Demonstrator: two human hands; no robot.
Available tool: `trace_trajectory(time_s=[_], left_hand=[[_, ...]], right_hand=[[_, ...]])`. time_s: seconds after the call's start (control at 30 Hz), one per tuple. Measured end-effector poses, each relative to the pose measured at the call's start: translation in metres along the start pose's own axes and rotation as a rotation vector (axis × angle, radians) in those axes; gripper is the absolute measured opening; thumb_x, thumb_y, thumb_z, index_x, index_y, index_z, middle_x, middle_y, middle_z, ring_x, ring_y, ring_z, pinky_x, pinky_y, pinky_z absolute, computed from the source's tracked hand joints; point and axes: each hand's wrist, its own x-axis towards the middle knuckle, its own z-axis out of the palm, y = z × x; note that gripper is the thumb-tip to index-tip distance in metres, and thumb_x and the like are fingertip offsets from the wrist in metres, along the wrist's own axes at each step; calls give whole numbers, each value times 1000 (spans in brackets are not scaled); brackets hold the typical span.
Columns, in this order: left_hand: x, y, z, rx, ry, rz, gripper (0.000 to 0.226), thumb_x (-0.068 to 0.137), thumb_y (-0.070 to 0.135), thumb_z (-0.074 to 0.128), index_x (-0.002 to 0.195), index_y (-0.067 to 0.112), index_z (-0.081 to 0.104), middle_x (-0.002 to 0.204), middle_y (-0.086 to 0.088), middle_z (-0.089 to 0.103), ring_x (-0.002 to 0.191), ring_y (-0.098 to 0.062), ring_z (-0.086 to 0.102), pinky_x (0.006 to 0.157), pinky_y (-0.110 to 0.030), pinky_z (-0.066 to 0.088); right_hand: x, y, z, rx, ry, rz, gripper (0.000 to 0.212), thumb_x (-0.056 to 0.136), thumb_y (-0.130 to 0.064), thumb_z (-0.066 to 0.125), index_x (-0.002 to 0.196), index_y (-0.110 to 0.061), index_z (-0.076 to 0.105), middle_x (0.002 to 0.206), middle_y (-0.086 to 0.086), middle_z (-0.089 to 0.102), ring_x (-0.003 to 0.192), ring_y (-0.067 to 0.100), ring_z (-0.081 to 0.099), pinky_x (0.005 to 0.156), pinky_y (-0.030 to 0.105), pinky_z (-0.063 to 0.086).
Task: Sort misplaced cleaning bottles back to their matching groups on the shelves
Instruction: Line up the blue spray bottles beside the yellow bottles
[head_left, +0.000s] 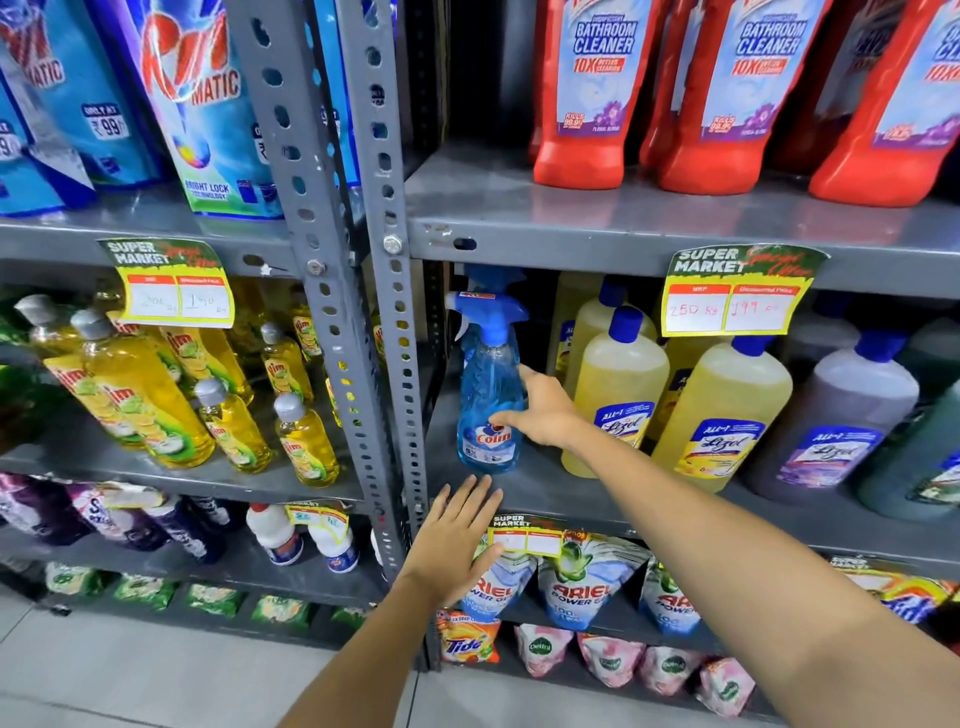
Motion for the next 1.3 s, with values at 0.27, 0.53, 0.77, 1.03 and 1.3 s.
trace_trajectory(time_s=[0.27, 0.53, 0.77, 1.03, 1.3], left_hand=[[0, -1, 2, -3, 10, 1, 66, 103, 55, 24, 155, 15, 20, 161, -5, 18, 148, -23, 10, 115, -45, 7], [-1, 0, 1, -10, -4, 3, 66, 102, 55, 25, 154, 15, 22, 160, -6, 23, 147, -24, 16, 114, -45, 9], [-1, 0, -3, -8, -31, 1, 68, 102, 58, 19, 154, 15, 24, 159, -7, 25, 147, -25, 19, 113, -45, 10], [0, 2, -8, -1, -87, -15, 69, 101, 59, 16, 153, 14, 26, 158, -7, 28, 145, -25, 23, 113, -44, 10], [1, 2, -9, 16, -100, -22, 72, 100, 60, 10, 155, 15, 17, 161, -6, 17, 148, -24, 13, 120, -44, 3]], right_hand=[[2, 3, -2, -34, -28, -41, 67, 77, -20, 82, 136, -15, 50, 128, 6, 66, 115, 20, 65, 98, 36, 53], [1, 7, -1, 13, -49, -39, 68, 79, -18, 80, 139, -15, 47, 131, 5, 65, 117, 19, 63, 100, 36, 51], [-1, 8, 0, 39, -59, -38, 65, 81, -17, 78, 138, -18, 46, 132, 4, 64, 118, 18, 62, 101, 37, 51], [3, 6, -4, 24, -91, -11, 66, 82, -16, 77, 139, -14, 44, 136, 6, 61, 121, 20, 60, 101, 37, 51], [7, 9, -4, 33, -108, 3, 69, 83, -17, 76, 143, -17, 41, 139, 6, 59, 123, 21, 58, 103, 41, 50]])
